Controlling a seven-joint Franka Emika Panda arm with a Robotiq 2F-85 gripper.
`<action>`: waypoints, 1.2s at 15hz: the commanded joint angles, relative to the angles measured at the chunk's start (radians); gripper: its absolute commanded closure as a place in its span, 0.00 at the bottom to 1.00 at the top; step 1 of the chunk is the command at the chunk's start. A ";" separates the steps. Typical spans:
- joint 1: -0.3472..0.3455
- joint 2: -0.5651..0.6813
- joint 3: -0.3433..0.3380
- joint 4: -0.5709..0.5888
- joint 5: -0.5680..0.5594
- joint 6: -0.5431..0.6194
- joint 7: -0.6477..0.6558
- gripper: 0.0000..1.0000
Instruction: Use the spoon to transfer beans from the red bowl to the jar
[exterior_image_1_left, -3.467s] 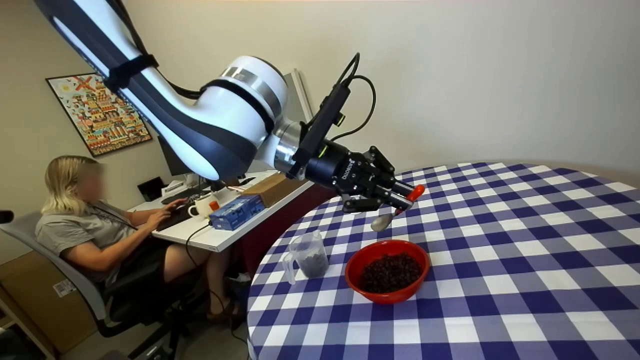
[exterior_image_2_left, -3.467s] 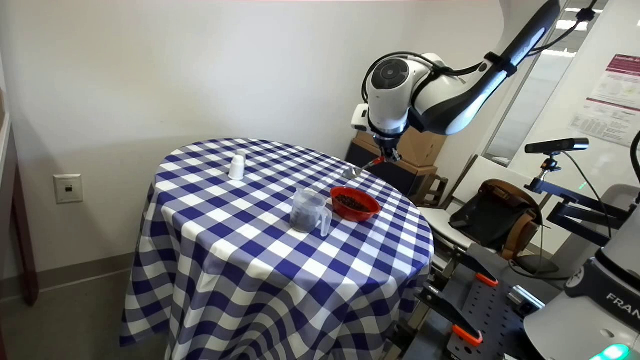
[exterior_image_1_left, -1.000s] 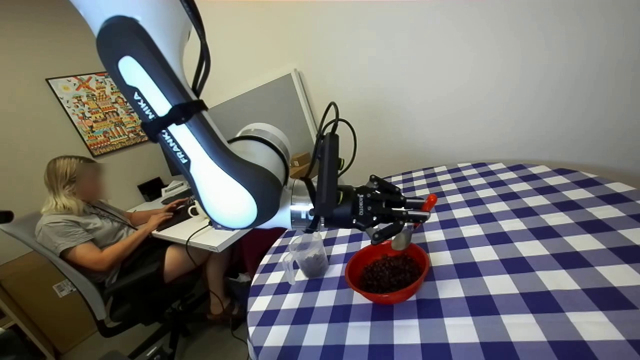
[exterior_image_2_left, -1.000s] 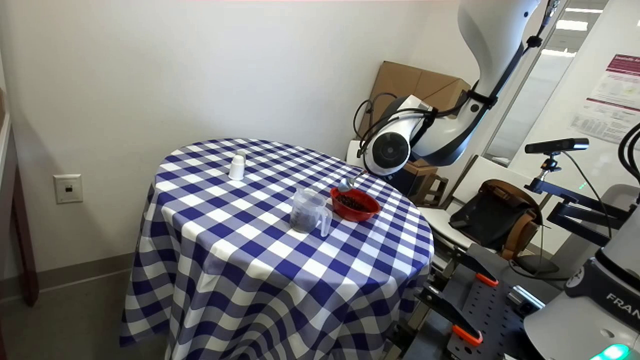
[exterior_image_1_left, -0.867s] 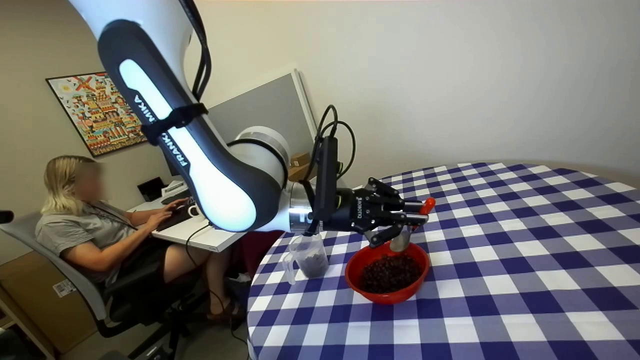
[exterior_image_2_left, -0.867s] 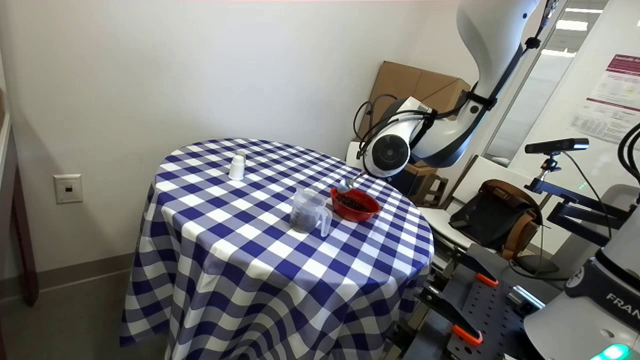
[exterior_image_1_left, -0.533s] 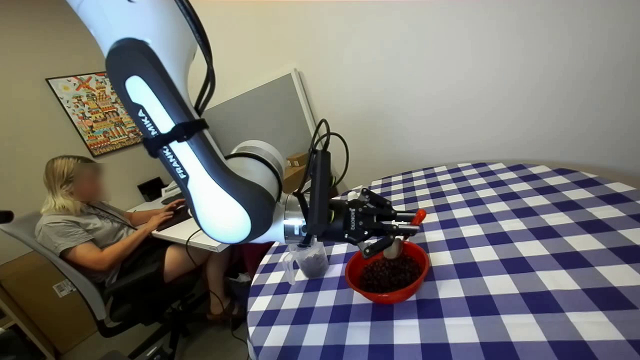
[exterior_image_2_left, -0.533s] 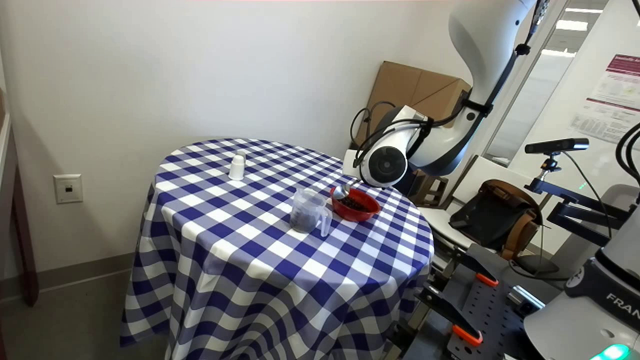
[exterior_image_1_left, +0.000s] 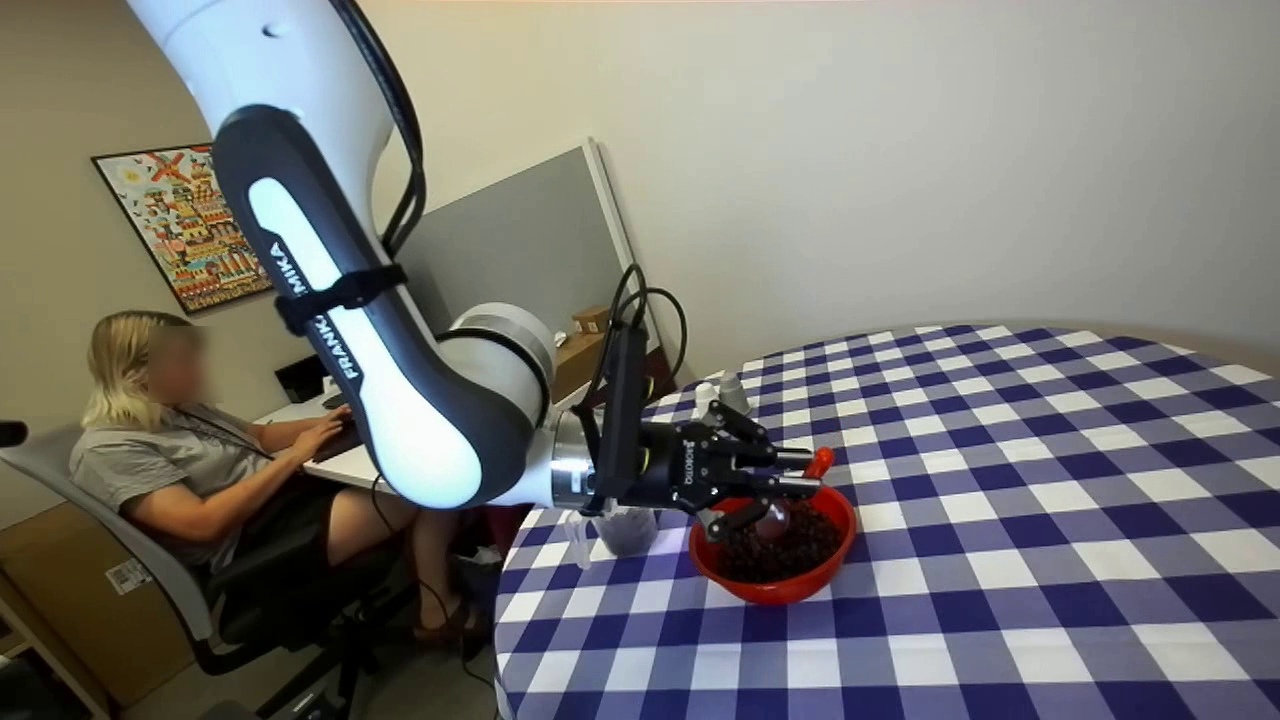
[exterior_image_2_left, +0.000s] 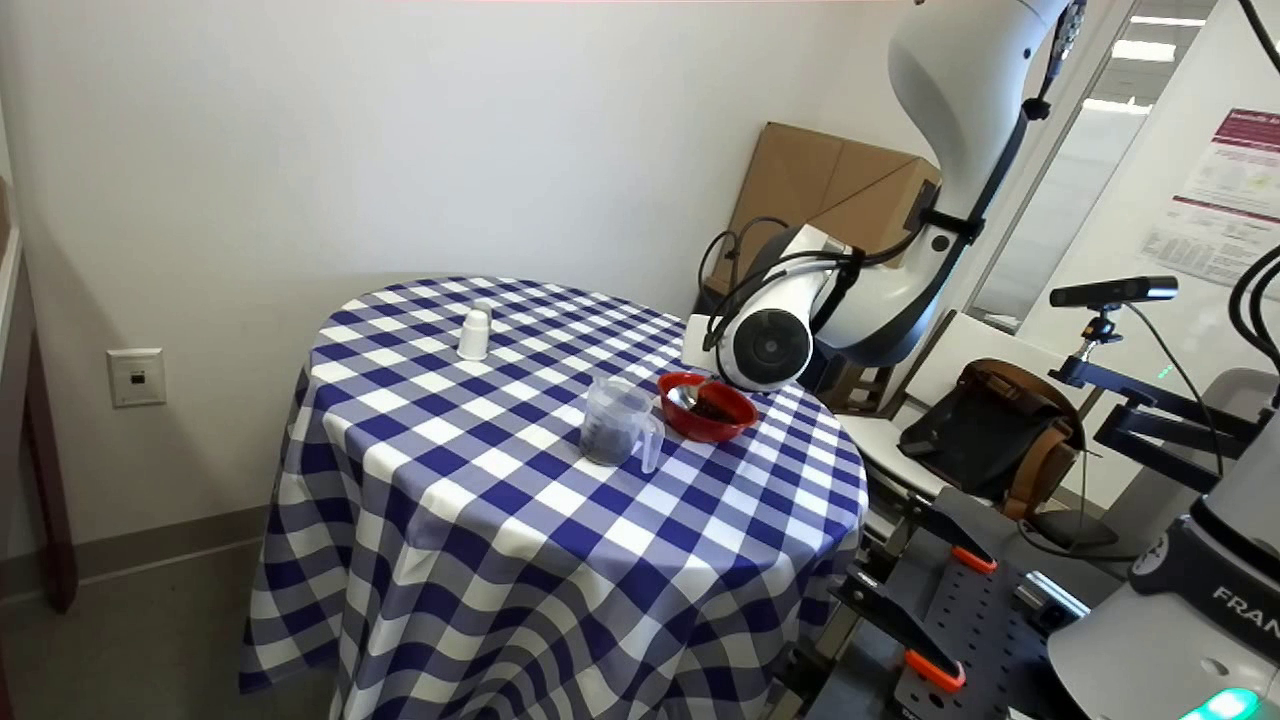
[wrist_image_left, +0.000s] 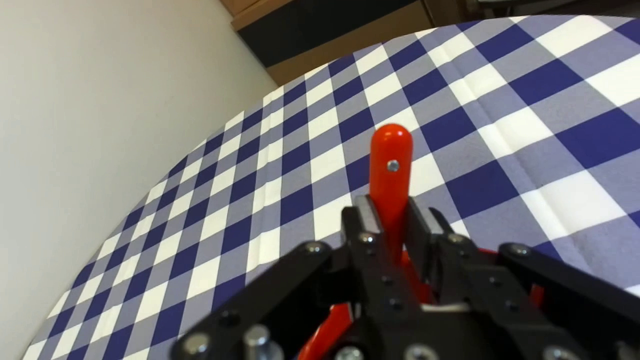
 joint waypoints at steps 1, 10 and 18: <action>-0.006 -0.015 0.026 -0.027 0.093 0.007 -0.009 0.94; -0.012 -0.034 0.039 -0.021 0.436 0.074 -0.030 0.94; -0.040 -0.043 0.013 0.031 0.713 0.149 -0.068 0.94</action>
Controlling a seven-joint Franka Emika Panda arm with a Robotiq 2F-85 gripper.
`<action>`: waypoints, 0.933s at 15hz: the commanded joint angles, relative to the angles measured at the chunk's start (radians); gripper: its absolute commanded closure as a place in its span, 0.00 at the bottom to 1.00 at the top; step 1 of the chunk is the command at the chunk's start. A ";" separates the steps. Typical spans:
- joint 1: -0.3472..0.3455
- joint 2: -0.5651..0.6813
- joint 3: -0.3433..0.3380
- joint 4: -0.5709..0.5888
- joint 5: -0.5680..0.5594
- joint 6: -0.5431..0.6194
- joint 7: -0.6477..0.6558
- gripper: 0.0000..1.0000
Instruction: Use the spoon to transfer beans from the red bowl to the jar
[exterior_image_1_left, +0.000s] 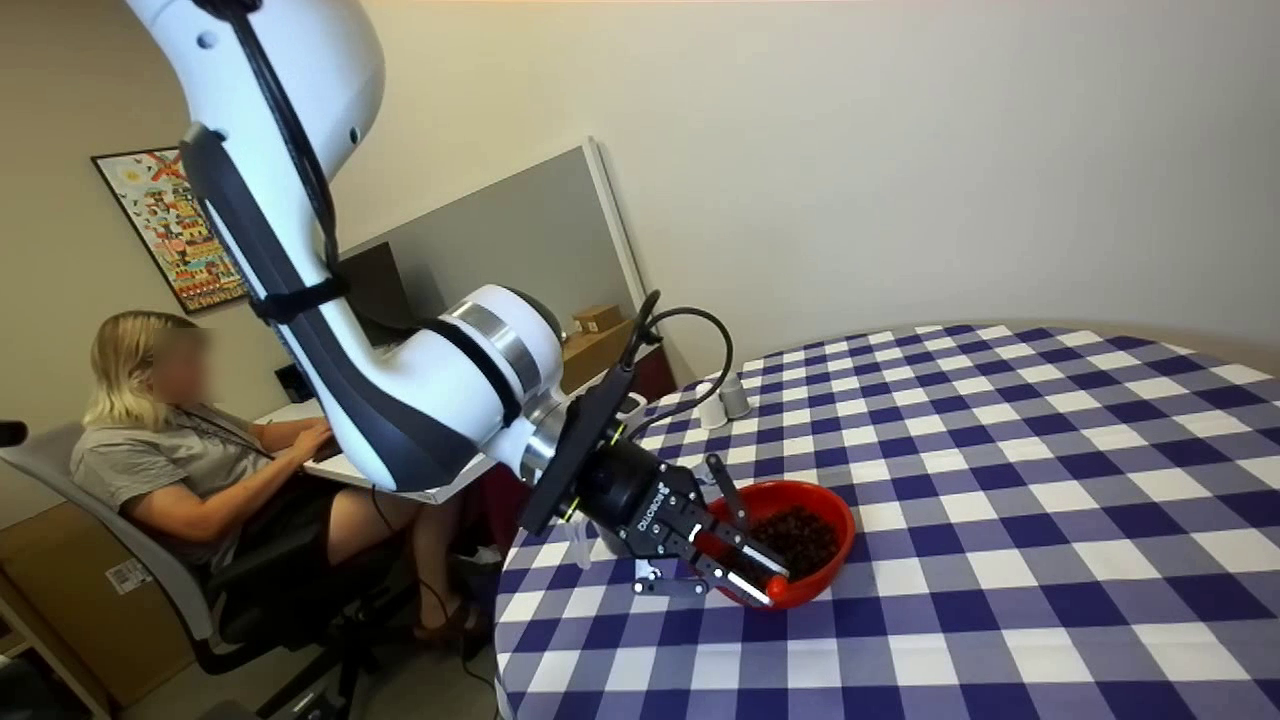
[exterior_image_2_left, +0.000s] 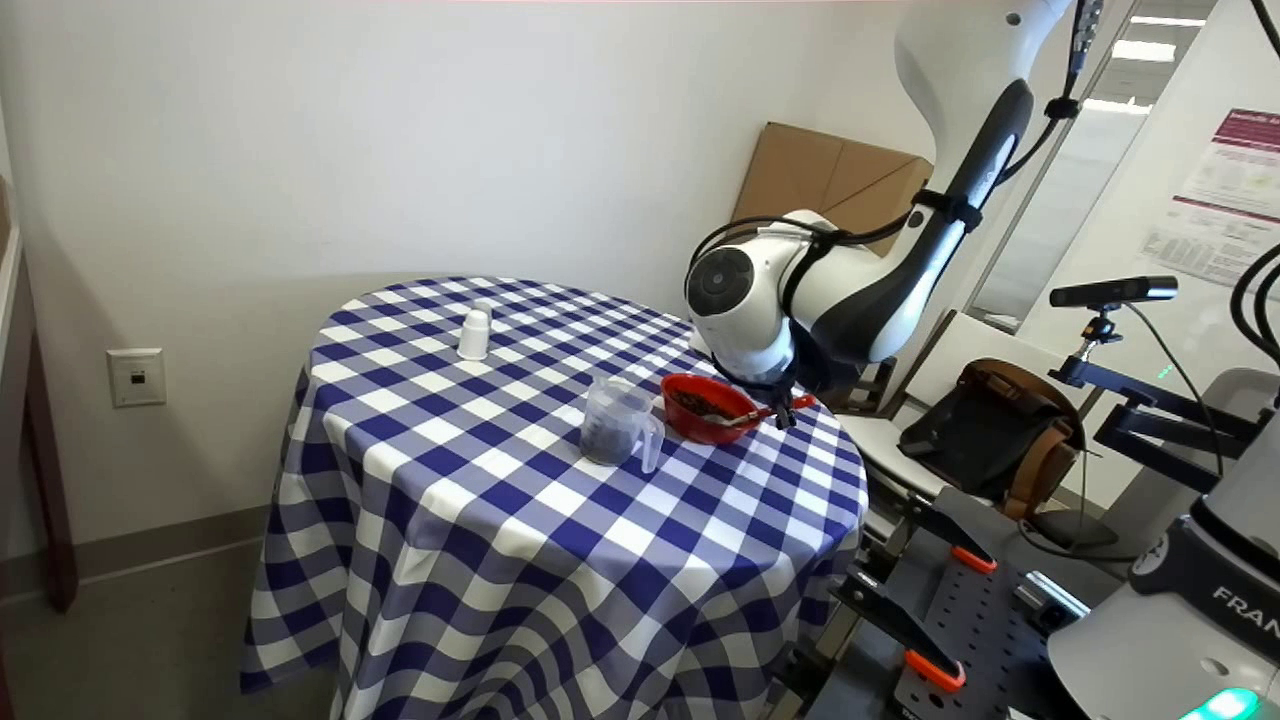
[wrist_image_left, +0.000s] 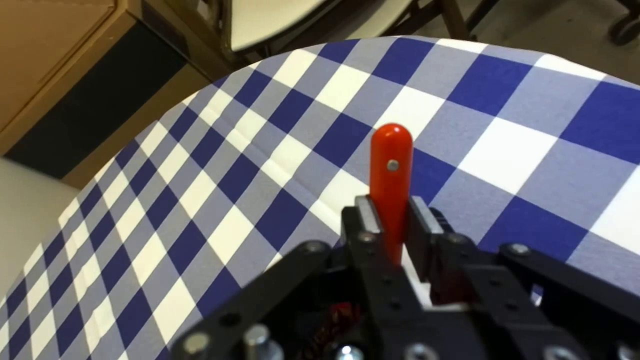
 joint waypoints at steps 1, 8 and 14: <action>-0.016 -0.018 -0.019 0.026 0.135 0.055 -0.056 0.94; -0.017 -0.021 -0.064 0.074 0.323 0.127 -0.123 0.94; -0.011 -0.029 -0.100 0.107 0.411 0.156 -0.188 0.94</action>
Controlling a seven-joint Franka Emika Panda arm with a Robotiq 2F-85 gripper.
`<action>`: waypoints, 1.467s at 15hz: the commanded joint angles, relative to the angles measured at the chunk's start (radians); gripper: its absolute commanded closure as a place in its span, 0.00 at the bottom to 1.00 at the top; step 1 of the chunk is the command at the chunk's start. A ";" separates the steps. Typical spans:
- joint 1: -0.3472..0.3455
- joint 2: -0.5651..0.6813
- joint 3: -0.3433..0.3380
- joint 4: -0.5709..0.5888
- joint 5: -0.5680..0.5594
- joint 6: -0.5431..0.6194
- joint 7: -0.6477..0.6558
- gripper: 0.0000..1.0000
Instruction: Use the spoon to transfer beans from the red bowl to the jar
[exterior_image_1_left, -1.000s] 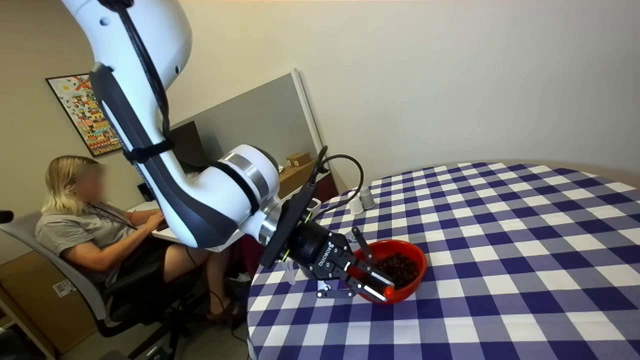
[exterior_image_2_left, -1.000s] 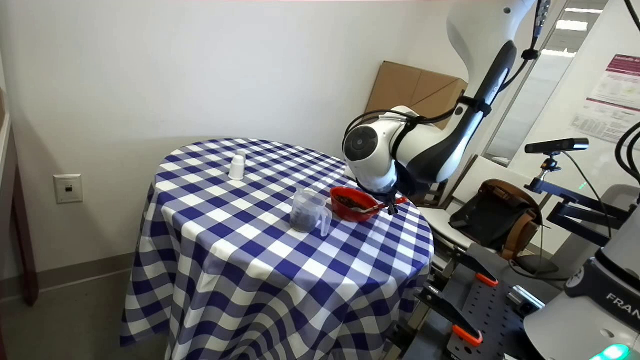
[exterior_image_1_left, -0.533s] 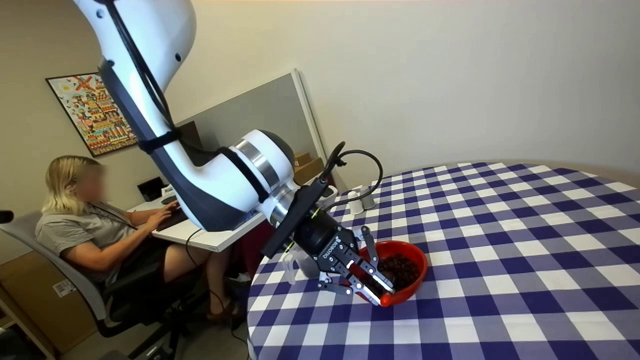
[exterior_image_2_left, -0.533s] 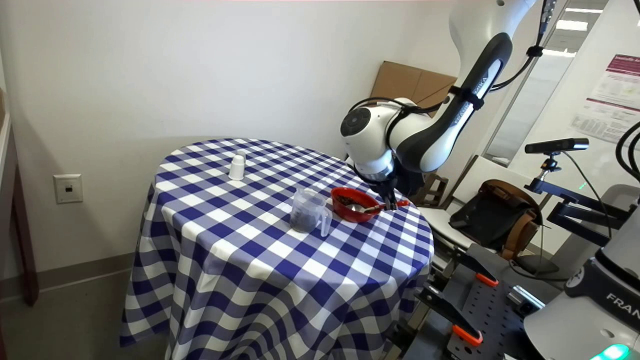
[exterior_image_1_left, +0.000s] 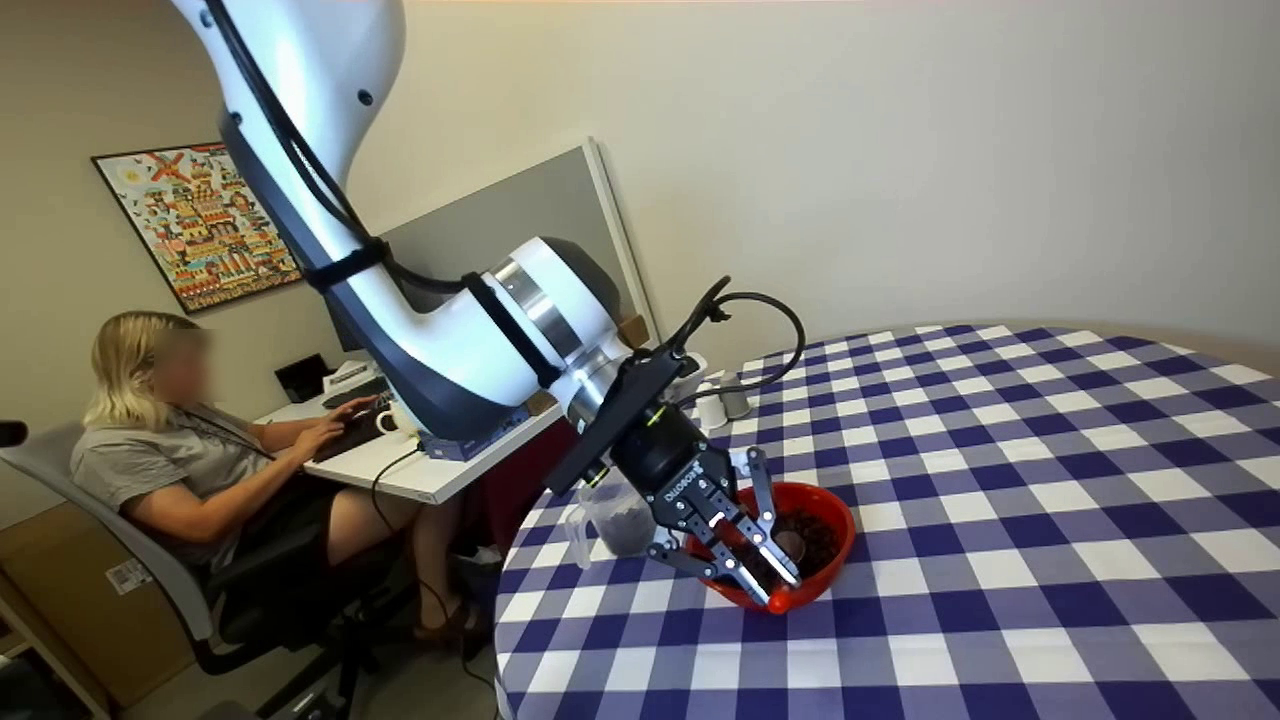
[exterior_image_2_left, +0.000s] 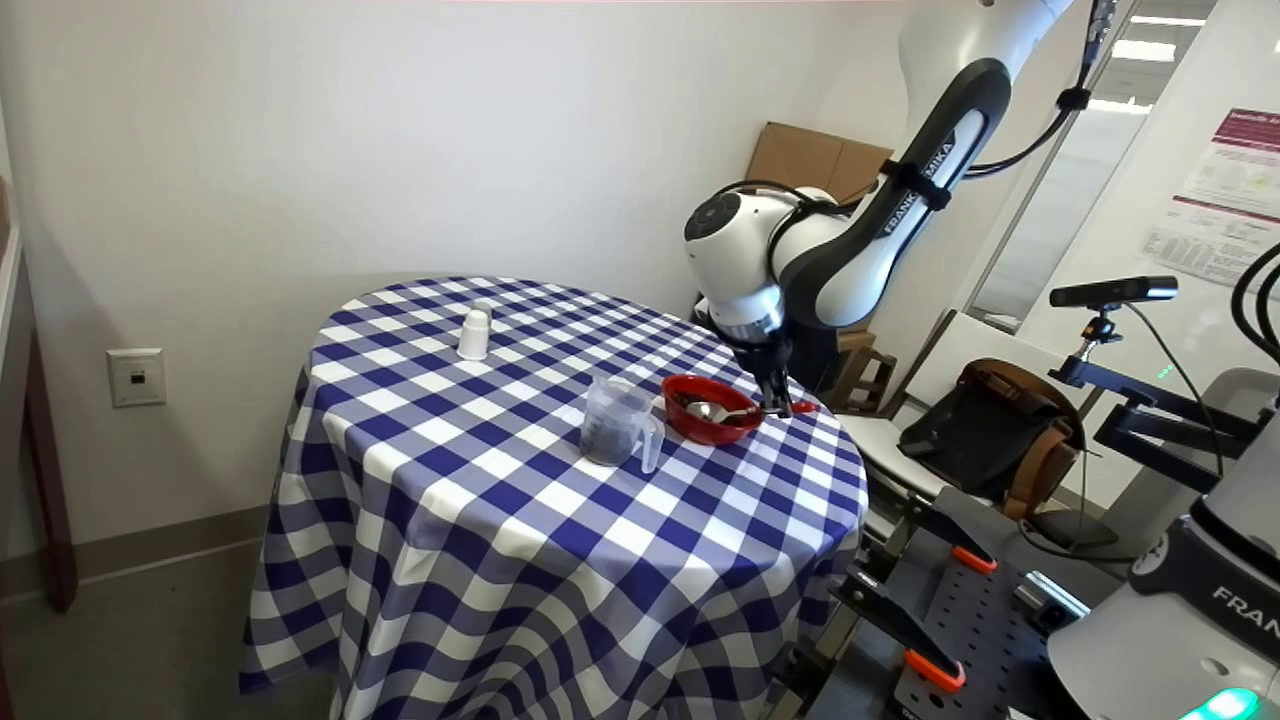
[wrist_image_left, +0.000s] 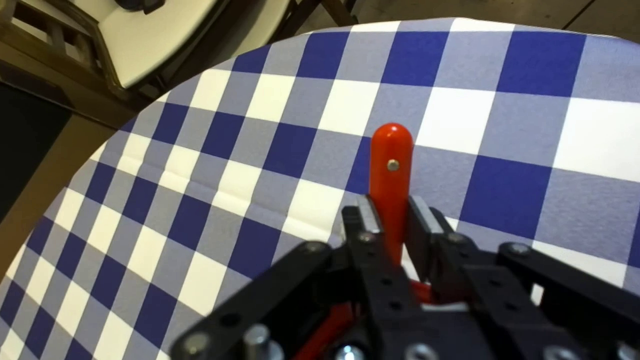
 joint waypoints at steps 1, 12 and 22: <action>0.006 -0.021 -0.023 0.018 0.064 0.023 -0.074 0.94; 0.086 -0.109 -0.055 0.055 -0.081 -0.135 -0.205 0.94; 0.104 -0.138 -0.036 0.009 -0.342 -0.210 -0.235 0.94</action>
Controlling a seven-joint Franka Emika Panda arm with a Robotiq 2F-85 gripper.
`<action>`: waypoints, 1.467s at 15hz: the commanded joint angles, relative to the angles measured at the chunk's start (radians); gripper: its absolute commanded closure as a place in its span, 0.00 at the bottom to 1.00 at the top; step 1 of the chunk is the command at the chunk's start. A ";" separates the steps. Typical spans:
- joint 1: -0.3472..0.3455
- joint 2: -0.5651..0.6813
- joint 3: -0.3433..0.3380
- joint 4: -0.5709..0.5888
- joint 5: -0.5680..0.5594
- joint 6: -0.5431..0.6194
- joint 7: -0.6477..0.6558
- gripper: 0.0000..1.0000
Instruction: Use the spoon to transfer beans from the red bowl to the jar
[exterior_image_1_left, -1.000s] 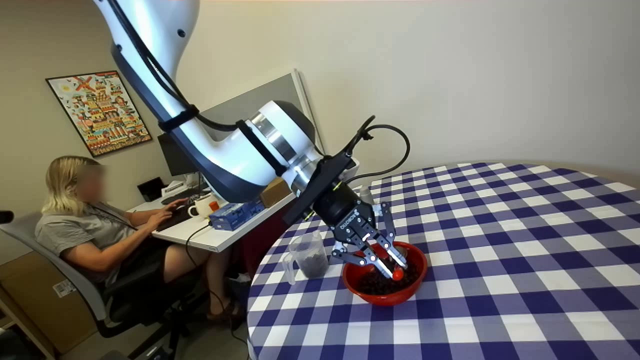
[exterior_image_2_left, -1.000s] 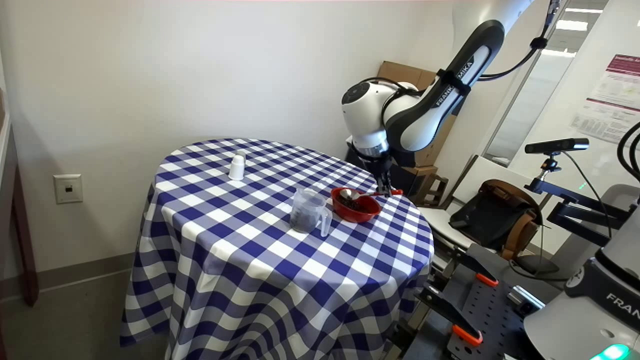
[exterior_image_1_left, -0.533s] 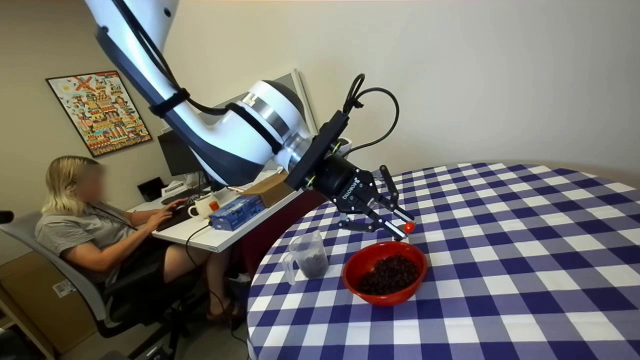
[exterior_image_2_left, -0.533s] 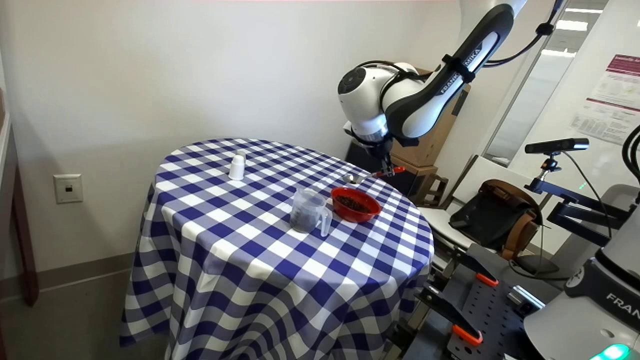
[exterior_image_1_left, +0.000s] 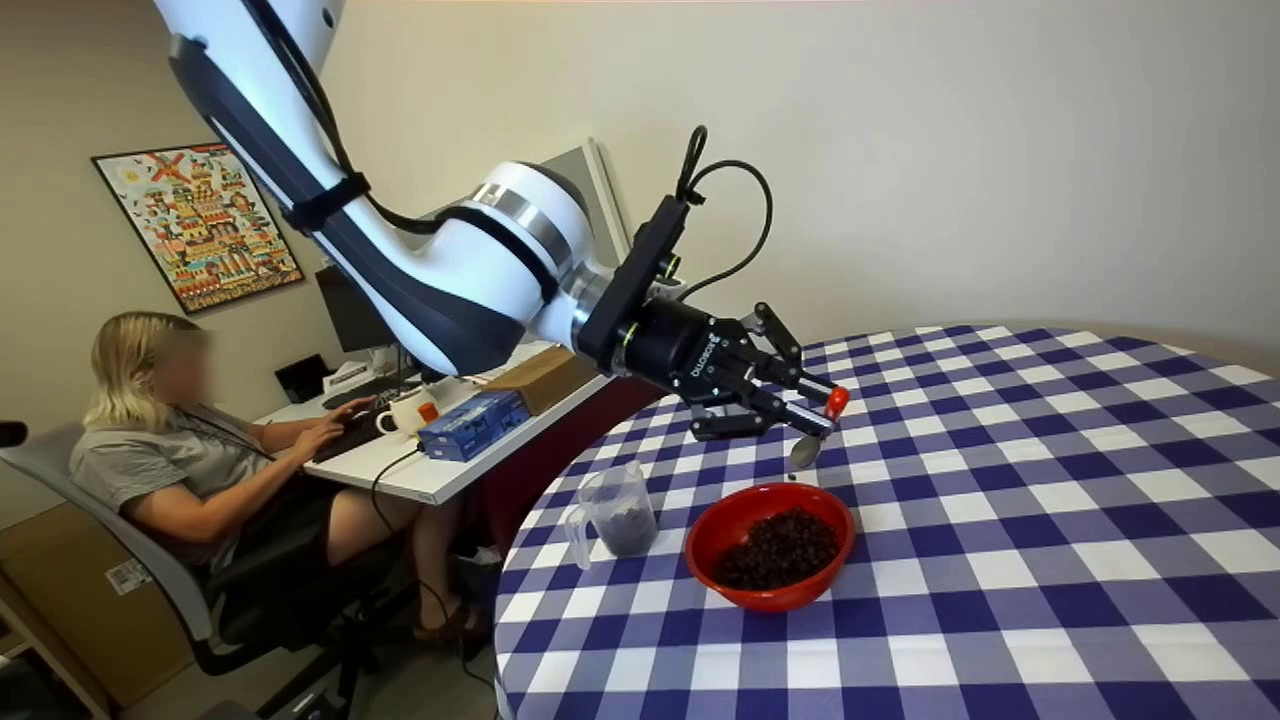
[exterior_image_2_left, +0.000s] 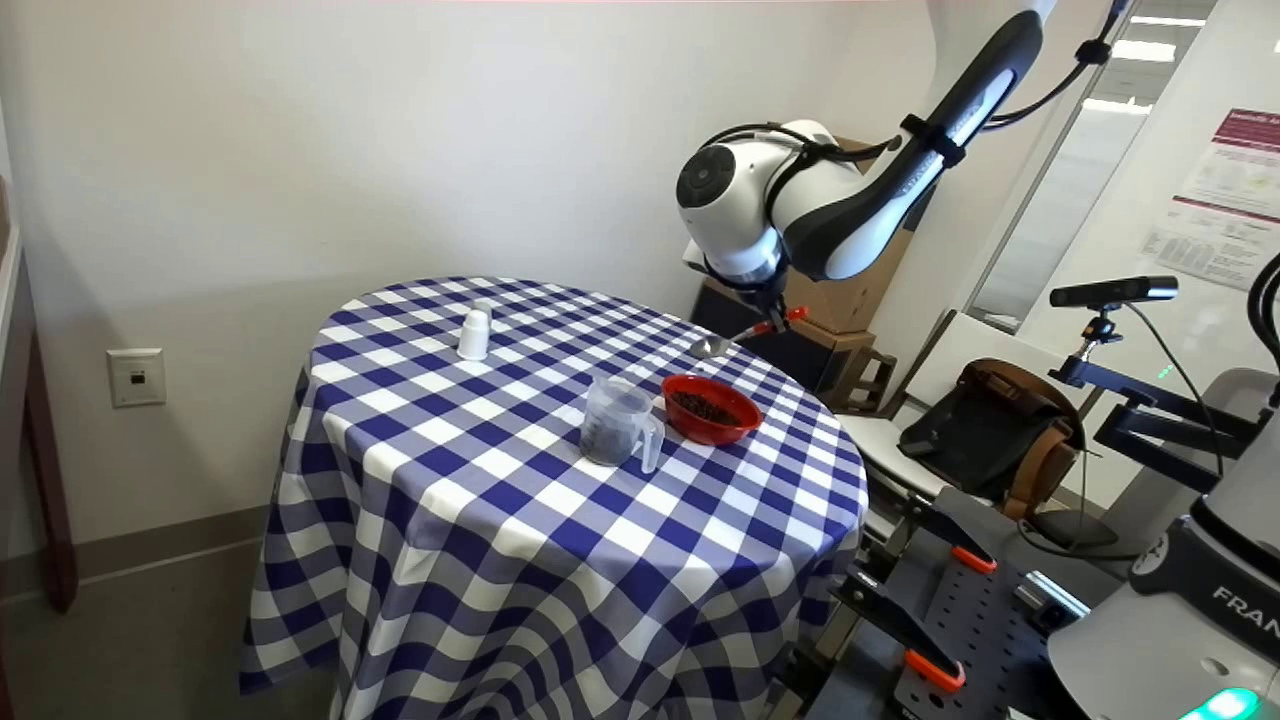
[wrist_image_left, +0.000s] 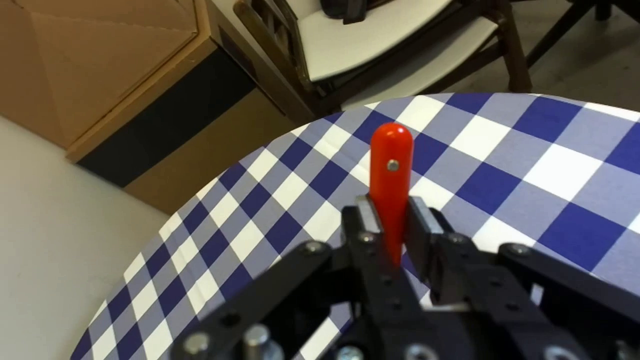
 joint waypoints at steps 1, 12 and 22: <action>0.019 -0.030 0.005 -0.039 -0.100 -0.042 -0.020 0.94; 0.047 -0.011 0.035 -0.129 -0.388 -0.133 0.050 0.94; 0.032 0.019 0.048 -0.186 -0.561 -0.204 0.150 0.94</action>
